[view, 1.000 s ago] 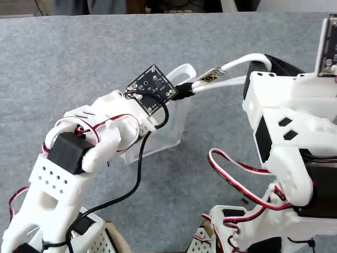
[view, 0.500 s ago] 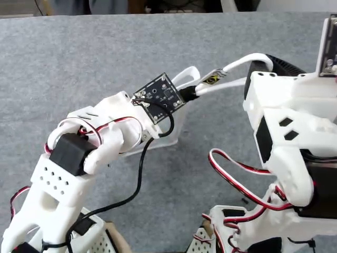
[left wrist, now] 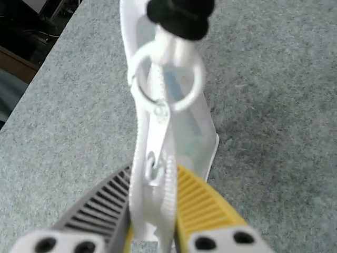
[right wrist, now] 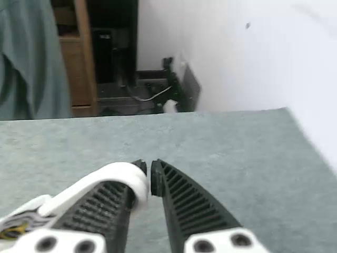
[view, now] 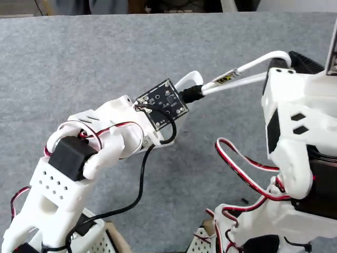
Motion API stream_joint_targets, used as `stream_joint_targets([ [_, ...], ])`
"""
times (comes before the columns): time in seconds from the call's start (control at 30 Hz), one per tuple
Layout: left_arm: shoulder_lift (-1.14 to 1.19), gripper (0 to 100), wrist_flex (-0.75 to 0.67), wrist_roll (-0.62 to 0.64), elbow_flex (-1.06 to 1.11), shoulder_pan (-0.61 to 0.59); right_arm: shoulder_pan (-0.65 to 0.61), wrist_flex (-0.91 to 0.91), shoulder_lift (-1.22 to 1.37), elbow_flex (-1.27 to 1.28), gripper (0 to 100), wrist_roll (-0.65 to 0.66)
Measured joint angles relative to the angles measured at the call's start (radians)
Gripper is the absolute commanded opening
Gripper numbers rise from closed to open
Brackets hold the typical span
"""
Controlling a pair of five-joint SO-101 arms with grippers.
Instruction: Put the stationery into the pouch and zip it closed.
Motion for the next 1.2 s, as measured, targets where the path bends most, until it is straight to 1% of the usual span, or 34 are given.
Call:
stream_joint_targets([
  [0.13,-0.002,2,0.002,0.000,-0.006,0.002,0.034,-0.023,0.000,0.032,1.2,0.003],
  [0.4,-0.101,2,0.011,-0.002,-0.006,0.002,0.112,-0.166,-0.002,0.269,1.2,0.003],
  [0.57,-0.132,2,0.015,0.000,-0.006,0.002,0.118,-0.264,-0.002,0.397,1.2,0.003],
  [0.77,-0.132,2,0.020,0.000,-0.006,0.002,0.118,-0.334,-0.002,0.480,1.2,0.003],
  [0.87,-0.132,2,0.057,0.000,-0.020,0.002,0.118,-0.367,-0.003,0.523,1.2,0.003],
  [1.2,-0.130,2,0.164,0.000,-0.196,0.002,0.117,-0.525,-0.021,0.733,1.2,0.003],
])
